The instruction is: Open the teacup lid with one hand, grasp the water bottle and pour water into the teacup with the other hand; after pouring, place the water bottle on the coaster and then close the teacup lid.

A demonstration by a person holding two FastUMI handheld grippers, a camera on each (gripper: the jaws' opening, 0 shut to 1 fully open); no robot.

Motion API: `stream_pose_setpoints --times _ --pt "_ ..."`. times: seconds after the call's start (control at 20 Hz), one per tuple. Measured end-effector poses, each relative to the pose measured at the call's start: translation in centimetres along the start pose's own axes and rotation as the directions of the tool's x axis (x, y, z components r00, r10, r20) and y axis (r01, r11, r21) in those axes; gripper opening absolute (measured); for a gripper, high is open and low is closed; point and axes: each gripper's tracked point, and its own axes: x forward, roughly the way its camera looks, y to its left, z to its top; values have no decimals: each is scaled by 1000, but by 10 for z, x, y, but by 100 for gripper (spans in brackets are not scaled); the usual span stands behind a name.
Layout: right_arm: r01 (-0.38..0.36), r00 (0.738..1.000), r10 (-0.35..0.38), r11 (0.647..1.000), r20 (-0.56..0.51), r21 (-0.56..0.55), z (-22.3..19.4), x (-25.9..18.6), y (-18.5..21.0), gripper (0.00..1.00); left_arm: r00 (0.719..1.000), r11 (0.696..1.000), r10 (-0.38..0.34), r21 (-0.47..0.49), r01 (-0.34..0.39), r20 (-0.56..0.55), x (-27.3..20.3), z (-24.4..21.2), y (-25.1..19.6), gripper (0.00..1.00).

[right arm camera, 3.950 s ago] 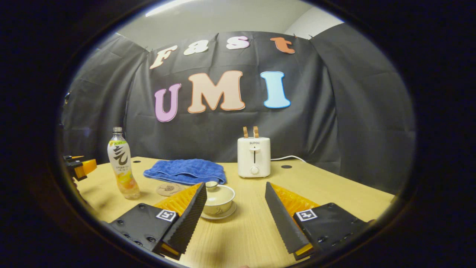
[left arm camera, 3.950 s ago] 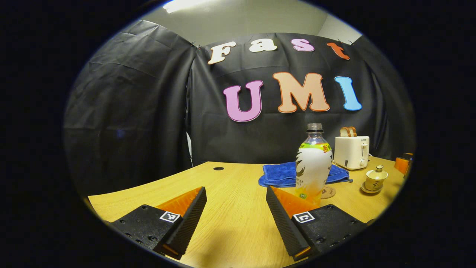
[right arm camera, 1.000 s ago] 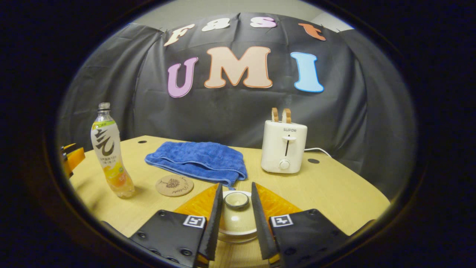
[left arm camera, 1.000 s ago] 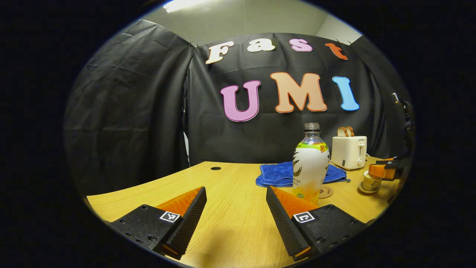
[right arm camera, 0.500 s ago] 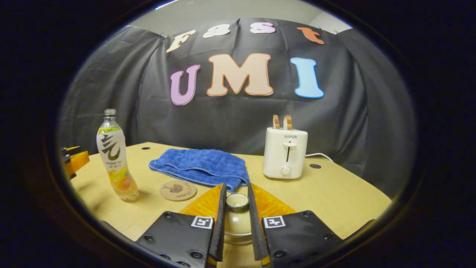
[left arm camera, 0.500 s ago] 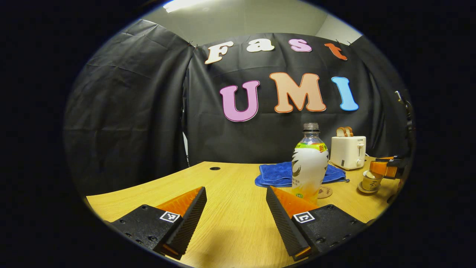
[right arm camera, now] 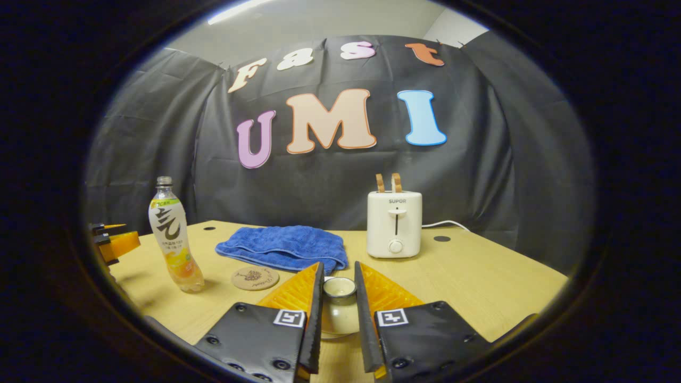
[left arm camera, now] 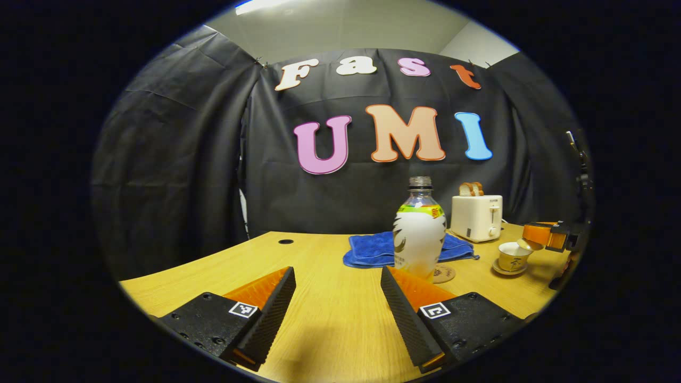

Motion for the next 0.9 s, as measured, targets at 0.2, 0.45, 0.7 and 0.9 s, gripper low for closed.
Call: stream_pose_setpoints --times 0.2,0.45,0.7,0.9 --pt "17 1000 -17 1000 17 1 2 -11 -10 34 995 995 -104 -5 104 -1 0 0 -23 94" --pt "24 1000 -24 1000 18 0 3 -22 -20 34 989 989 -147 -10 147 -20 12 -3 -47 94" --pt "44 999 -44 999 17 0 3 -30 -35 34 979 980 -198 -20 197 -44 30 -6 -69 93" --pt "60 998 -60 998 18 -1 4 -34 -46 34 969 973 -231 -17 231 -85 45 -13 -82 93"
